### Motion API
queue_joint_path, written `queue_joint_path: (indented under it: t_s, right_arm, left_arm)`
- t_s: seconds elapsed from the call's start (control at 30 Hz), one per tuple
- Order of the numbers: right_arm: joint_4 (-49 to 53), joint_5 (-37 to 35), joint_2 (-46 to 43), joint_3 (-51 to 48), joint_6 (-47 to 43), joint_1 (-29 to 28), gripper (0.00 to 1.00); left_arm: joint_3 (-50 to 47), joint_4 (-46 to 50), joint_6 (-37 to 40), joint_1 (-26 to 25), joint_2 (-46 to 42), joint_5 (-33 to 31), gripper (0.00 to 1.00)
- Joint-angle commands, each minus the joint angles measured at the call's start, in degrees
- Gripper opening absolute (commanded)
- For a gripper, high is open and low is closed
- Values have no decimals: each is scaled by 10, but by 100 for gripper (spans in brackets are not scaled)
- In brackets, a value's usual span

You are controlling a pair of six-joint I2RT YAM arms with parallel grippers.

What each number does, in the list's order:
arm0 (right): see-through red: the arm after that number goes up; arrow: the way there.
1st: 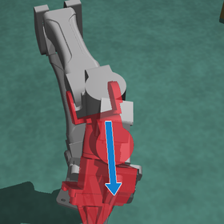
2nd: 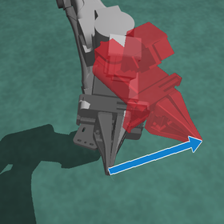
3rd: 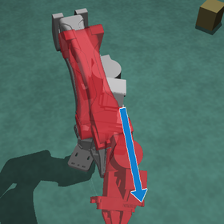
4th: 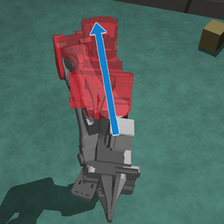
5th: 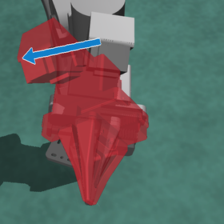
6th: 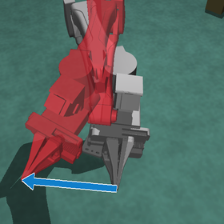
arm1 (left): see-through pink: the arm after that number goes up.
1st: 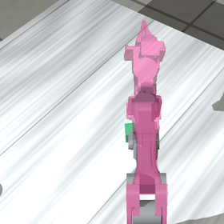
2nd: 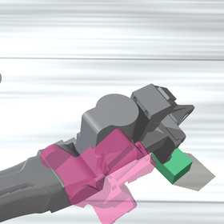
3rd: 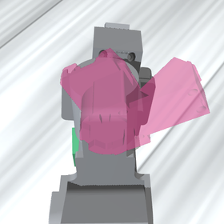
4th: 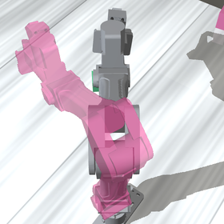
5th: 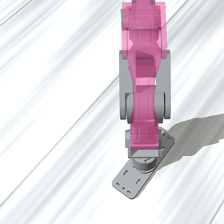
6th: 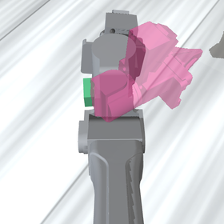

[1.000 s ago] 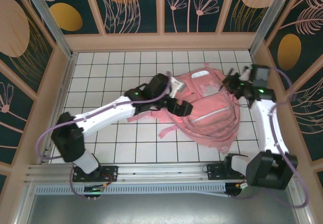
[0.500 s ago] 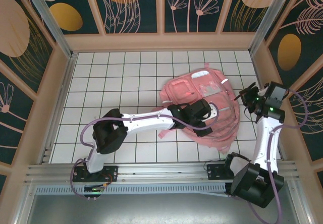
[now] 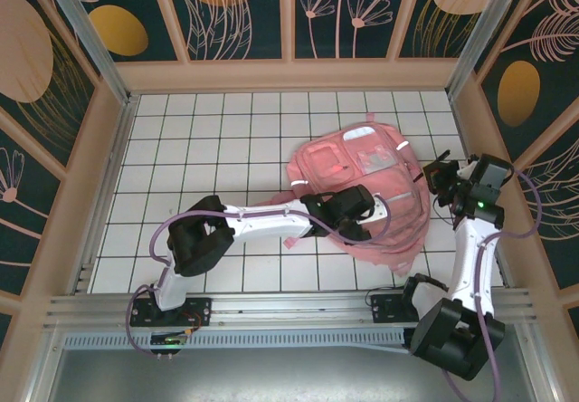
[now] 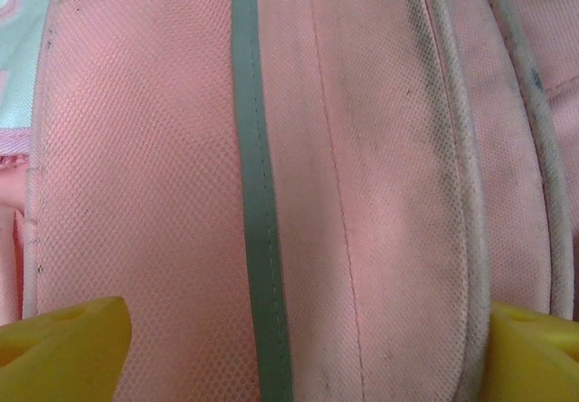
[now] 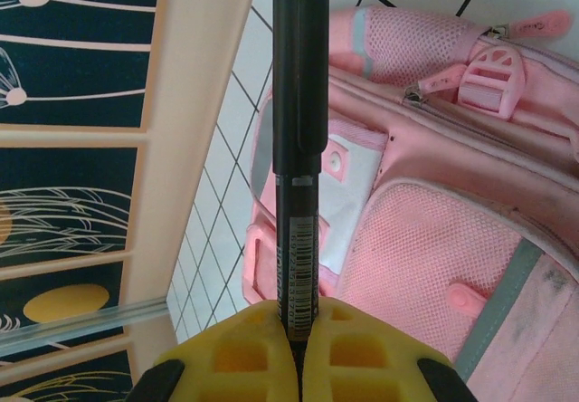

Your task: Pack books, pencil case, and school supplies into a backpack

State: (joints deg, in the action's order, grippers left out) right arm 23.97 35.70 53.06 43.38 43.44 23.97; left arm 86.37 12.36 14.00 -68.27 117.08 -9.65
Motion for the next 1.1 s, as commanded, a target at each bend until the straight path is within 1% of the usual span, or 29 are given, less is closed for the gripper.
queue_joint_path:
  t_s: [0.0,0.07,0.1,0.13,0.17,0.2,0.23,0.27,0.37,0.47,0.6,0.63,0.67,0.8,0.9,0.97,1.07]
  right_arm:
    - [21,9,-20,-10,-23,2,0]
    - [27,13,-24,-10,-25,2,0]
    - [31,14,-26,-9,-26,1,0]
    - [36,14,-27,-10,-30,-1,0]
    - [40,12,-30,-10,-32,-4,0]
    - [47,6,-32,-12,-36,-8,0]
    - [55,-2,-37,-14,-41,-11,0]
    - [63,-12,-40,-17,-45,-13,0]
    - [81,-19,-56,-29,-52,-18,0]
    - [107,-26,-74,-31,-52,-26,0]
    - [163,-77,-100,-8,-26,-35,0]
    - [169,-79,-106,-6,-17,-41,0]
    - [169,-71,-110,-7,-10,-47,0]
    - [116,17,-96,-39,3,-59,0]
    - [113,32,-64,-28,17,-60,0]
    - [103,22,-62,-30,47,-60,0]
    - [42,29,-58,-62,113,-75,0]
  left_arm:
    - [-5,-15,31,-2,16,-1,76]
    - [10,-7,30,-2,18,3,48]
    - [16,-6,27,-2,15,1,37]
    - [20,-8,22,-2,10,-3,29]
    - [22,-10,19,-2,3,-3,22]
    - [22,-12,16,-2,-7,-1,13]
    - [21,-17,13,-2,-18,1,0]
    - [21,-18,8,0,-28,5,0]
    - [37,-3,-19,8,-50,47,0]
    - [80,30,-80,33,-50,100,0]
    - [114,44,-164,68,-48,149,0]
    - [121,43,-184,76,-48,159,0]
    - [130,42,-201,80,-48,168,0]
    - [155,24,-266,85,-53,186,0]
    - [162,5,-306,85,-50,185,0]
    - [171,1,-328,86,-42,187,0]
    - [182,-5,-360,86,-30,199,0]
